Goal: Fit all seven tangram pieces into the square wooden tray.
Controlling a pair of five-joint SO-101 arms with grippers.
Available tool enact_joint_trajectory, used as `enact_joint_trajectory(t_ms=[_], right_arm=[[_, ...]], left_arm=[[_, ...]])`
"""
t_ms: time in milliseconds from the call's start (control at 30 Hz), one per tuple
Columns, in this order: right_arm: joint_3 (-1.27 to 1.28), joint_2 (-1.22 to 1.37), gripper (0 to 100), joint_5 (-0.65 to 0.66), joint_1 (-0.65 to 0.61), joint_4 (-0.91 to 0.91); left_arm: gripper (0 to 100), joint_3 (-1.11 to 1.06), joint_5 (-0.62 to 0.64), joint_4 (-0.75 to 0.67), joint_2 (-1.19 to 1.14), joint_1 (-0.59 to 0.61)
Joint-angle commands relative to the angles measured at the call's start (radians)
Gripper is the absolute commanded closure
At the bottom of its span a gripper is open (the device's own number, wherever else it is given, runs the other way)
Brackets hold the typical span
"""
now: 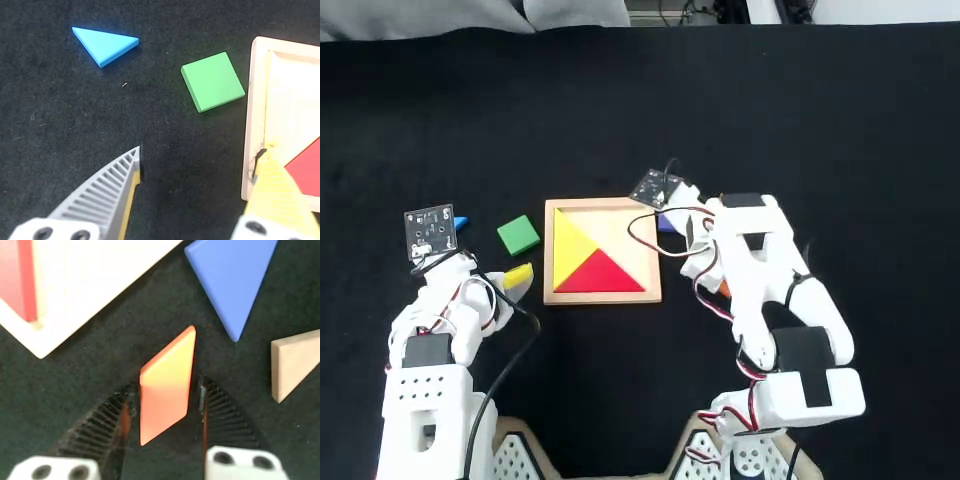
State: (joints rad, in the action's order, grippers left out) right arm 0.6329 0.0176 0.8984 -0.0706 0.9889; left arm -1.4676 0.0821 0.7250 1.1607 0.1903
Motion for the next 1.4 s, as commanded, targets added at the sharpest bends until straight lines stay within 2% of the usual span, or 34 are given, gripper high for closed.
enact_joint_trajectory(t_ms=[0, 133, 333, 800, 1367], right_arm=[[-0.044, 0.001, 82.1, 0.002, 0.04, -0.011], [-0.036, 0.001, 88.2, 0.058, 0.048, -0.011], [-0.058, -0.021, 80.5, -0.026, 0.046, -0.003], [0.048, -0.202, 79.7, -0.031, -0.005, 0.025], [-0.05, 0.053, 80.0, -0.037, 0.009, -0.003]], left_arm=[[65, 0.005, -0.006, -0.018, 0.011, -0.01], [65, 0.005, -0.006, -0.018, 0.011, -0.01], [65, 0.005, -0.006, -0.018, 0.011, -0.01], [65, 0.005, -0.006, -0.018, 0.011, -0.01], [65, 0.005, -0.006, -0.018, 0.011, -0.01]])
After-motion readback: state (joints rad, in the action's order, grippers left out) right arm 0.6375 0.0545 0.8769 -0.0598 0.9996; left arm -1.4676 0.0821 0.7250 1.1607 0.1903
